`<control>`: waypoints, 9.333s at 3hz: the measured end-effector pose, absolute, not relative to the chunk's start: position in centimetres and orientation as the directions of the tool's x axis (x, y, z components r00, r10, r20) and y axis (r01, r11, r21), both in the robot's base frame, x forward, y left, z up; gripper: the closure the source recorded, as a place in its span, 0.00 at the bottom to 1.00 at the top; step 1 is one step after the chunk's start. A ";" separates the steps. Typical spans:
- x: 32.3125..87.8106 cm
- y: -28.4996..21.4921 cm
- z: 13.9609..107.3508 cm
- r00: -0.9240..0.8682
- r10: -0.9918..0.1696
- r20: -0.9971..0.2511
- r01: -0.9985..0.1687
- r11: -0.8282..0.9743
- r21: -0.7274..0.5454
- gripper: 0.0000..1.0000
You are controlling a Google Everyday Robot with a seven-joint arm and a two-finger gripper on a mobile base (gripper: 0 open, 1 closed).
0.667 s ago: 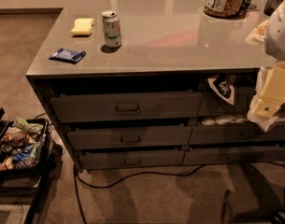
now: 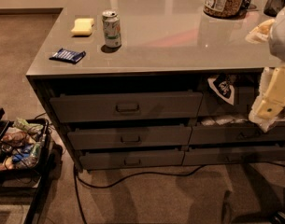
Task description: Open top drawer
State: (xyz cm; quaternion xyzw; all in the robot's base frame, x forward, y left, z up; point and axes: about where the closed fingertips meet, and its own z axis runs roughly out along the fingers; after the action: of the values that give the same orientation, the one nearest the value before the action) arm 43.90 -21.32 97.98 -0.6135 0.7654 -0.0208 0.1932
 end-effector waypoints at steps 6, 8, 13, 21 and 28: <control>45.6 -20.4 92.8 0.084 -0.917 -0.390 -0.815 0.162 -0.556 0.00; 49.7 -18.4 88.8 0.107 -0.894 -0.434 -0.797 0.184 -0.576 0.00; 54.1 -13.7 79.0 0.171 -0.866 -0.470 -0.849 0.112 -0.516 0.00; 63.9 -8.2 68.2 0.303 -0.814 -0.495 -0.839 0.019 -0.544 0.00; 68.3 -6.8 65.4 0.327 -0.787 -0.523 -0.865 -0.026 -0.501 0.19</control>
Offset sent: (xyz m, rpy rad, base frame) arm -0.0154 -0.0033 -0.0216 0.2196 -0.3097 0.2674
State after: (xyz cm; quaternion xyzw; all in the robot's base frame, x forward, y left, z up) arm 68.32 -6.82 65.45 -0.7145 0.5779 0.0499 0.3912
